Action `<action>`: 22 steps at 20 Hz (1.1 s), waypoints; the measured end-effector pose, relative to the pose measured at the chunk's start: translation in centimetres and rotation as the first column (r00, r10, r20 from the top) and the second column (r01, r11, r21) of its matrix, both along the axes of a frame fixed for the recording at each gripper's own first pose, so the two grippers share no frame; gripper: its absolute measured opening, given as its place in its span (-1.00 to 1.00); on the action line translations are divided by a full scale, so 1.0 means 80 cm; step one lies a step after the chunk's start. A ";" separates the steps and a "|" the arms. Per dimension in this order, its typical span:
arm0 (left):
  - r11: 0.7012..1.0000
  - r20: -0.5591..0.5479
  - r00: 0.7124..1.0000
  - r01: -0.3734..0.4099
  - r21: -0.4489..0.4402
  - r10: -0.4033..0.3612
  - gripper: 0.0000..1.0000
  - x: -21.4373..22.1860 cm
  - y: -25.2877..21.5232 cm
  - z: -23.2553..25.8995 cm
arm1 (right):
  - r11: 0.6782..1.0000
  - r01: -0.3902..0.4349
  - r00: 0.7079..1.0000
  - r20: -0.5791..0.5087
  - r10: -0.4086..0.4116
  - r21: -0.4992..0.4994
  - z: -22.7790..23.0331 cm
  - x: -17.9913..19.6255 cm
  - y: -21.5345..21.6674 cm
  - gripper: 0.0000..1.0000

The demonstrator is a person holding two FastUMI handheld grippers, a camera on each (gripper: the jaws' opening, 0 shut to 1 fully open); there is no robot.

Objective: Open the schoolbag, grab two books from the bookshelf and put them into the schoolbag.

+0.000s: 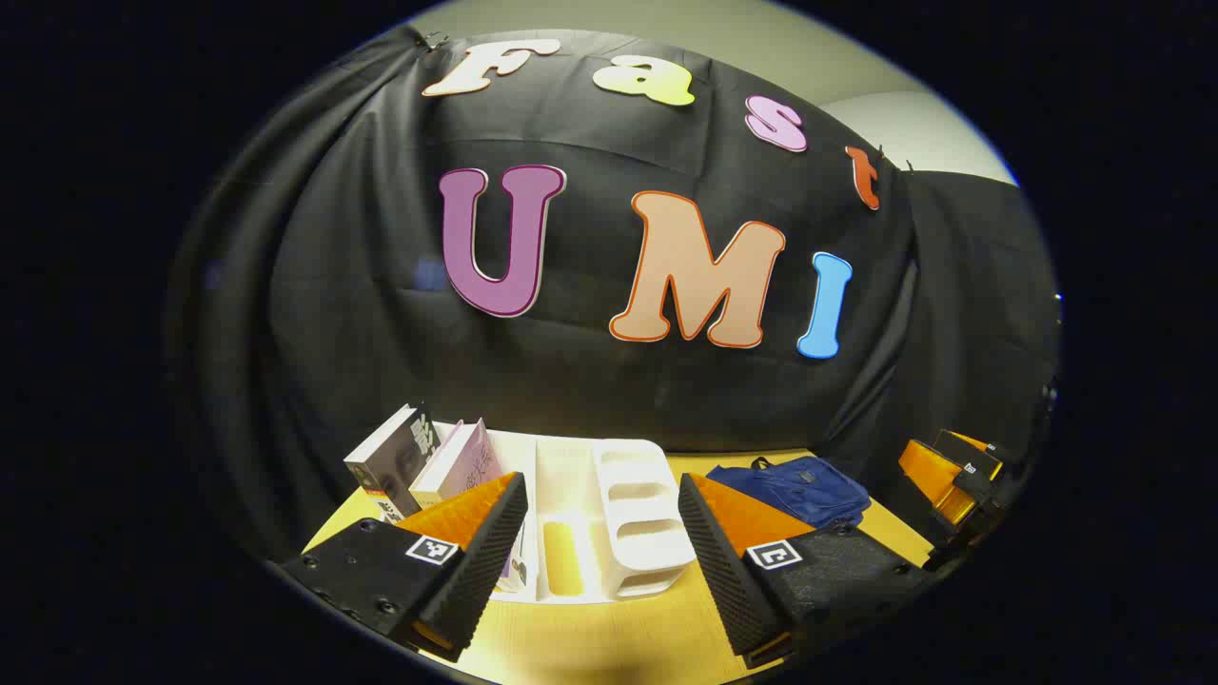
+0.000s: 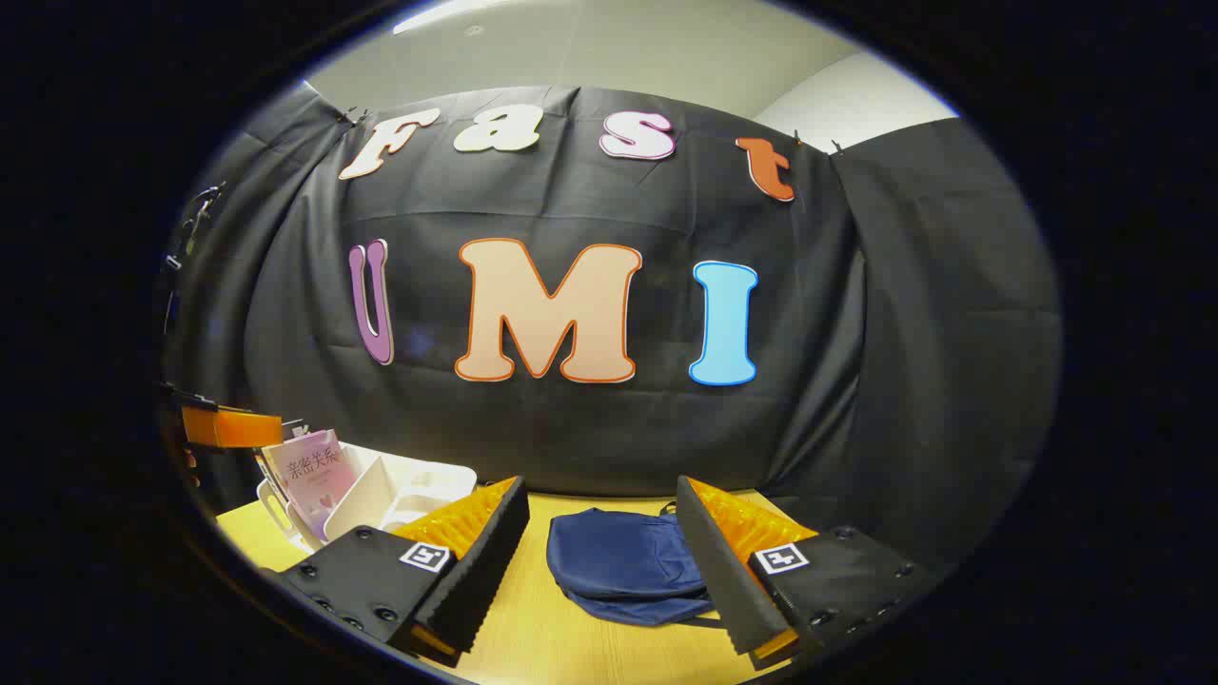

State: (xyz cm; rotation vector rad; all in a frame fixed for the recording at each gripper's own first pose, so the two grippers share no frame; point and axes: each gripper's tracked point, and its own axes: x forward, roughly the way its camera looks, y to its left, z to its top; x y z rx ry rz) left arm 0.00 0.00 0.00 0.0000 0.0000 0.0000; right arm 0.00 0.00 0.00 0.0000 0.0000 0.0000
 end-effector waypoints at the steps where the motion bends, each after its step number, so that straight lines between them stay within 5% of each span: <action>1: 1.000 -0.001 1.000 -0.003 0.003 0.003 0.87 0.000 -0.001 0.001 | 1.000 -0.008 1.000 -0.012 0.008 0.006 -0.003 0.000 0.000 0.90; 15: 0.996 -0.007 0.997 -0.083 -0.028 0.083 0.88 0.010 -0.027 -0.006 | 0.997 -0.067 0.994 -0.091 0.064 -0.031 -0.041 0.021 -0.039 0.98; 19: 0.994 -0.020 0.995 -0.102 -0.027 0.102 0.88 0.005 -0.031 -0.010 | 0.988 -0.042 0.995 -0.096 0.027 -0.149 -0.059 0.030 -0.067 0.92; 22: 0.989 -0.023 0.989 -0.143 -0.020 0.143 0.88 -0.003 -0.021 -0.012 | 0.953 -0.036 0.997 -0.079 0.013 -0.301 -0.074 0.040 -0.079 0.99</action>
